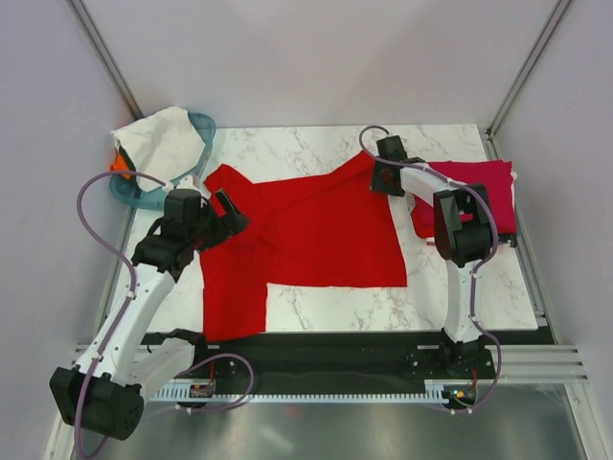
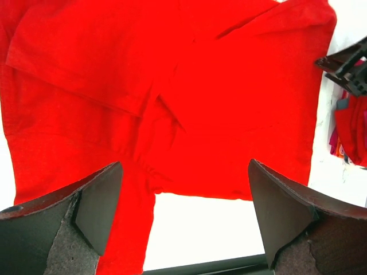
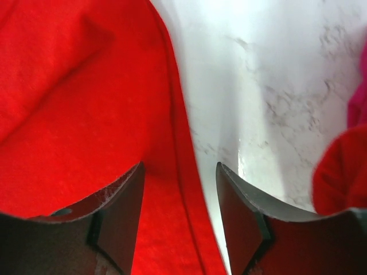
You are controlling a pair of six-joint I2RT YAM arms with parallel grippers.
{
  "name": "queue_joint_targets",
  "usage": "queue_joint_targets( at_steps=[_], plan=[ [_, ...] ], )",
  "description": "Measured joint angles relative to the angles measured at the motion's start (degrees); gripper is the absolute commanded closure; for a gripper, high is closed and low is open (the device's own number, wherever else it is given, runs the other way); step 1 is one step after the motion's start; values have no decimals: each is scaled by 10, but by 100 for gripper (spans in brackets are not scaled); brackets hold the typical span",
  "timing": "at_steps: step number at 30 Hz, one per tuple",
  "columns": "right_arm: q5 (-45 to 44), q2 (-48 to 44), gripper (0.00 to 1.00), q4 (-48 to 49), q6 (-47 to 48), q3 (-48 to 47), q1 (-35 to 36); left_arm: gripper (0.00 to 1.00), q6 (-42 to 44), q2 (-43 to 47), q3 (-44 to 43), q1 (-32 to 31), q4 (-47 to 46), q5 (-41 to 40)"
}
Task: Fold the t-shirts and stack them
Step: Flatten the tshirt out
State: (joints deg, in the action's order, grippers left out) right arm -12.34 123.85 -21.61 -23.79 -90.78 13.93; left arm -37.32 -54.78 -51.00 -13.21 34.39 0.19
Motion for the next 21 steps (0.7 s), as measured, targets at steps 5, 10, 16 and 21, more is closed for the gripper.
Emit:
queue_joint_targets(
  at_steps=[5, 10, 16, 21],
  plan=[
    [-31, 32, 66, -9, 2, -47, 9, 4, 10, 0, -15, 0, 3, 0],
    [-78, 69, 98, -40, -3, -111, 8, 4, 23, -10, -30, 0, 7, 0],
    [-139, 113, 100, -107, -11, -216, -14, 4, 31, -14, -29, 0, 14, 0],
    [-155, 112, 46, -132, -18, -259, -42, 4, 31, -18, -2, 0, 14, 0]
  ],
)
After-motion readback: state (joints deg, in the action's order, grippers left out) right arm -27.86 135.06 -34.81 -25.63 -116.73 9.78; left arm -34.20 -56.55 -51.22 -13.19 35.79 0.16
